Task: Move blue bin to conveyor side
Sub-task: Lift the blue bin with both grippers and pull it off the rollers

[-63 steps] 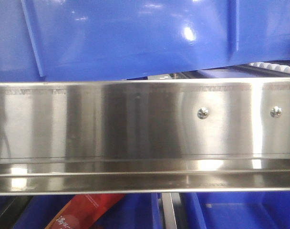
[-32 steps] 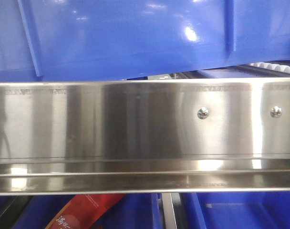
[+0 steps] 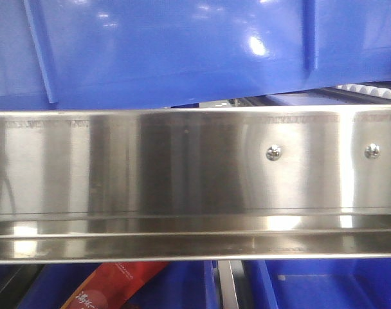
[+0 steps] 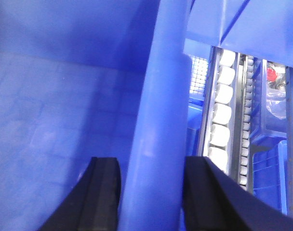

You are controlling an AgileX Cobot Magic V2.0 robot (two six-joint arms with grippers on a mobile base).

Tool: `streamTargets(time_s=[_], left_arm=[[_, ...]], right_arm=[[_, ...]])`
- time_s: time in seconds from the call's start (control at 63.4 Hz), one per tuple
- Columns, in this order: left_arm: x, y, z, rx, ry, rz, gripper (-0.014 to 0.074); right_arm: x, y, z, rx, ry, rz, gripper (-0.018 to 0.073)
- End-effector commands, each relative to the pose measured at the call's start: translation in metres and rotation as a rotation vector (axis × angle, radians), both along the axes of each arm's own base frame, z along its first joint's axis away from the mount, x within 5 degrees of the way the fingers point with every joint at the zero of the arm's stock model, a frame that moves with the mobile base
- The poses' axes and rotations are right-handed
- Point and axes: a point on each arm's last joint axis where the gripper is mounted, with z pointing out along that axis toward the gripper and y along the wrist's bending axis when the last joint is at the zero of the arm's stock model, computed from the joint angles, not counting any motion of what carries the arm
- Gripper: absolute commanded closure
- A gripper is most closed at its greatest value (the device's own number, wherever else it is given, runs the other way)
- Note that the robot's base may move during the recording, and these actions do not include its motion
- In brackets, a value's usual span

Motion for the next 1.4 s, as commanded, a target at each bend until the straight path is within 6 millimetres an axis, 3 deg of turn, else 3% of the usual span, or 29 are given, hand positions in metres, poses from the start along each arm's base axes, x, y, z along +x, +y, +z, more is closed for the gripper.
streamTargets(time_s=[0.0,0.457,0.773,1.104,1.214,1.388], left_arm=[[0.007,-0.002,-0.003,-0.035,0.006,0.02,0.0141],[0.022,-0.004,-0.031,-0.056,0.158,0.053,0.0143],[0.02,-0.003,-0.033,-0.041,0.185,0.057,0.0216],[0.02,-0.003,-0.033,-0.046,0.186,0.056,0.023],[0.02,-0.005,-0.032,-0.069,0.187,0.051,0.0293],[0.02,-0.007,-0.032,-0.097,0.188,0.043,0.055]], right_arm=[[0.001,-0.003,0.003,-0.009,-0.024,-0.015,0.063],[0.001,-0.003,0.003,-0.009,-0.024,-0.015,0.063],[0.001,-0.003,0.003,-0.009,-0.024,-0.015,0.063],[0.001,-0.003,0.003,-0.009,-0.024,-0.015,0.063],[0.001,-0.003,0.003,-0.009,-0.024,-0.015,0.063],[0.001,-0.003,0.003,-0.009,-0.024,-0.015,0.063]])
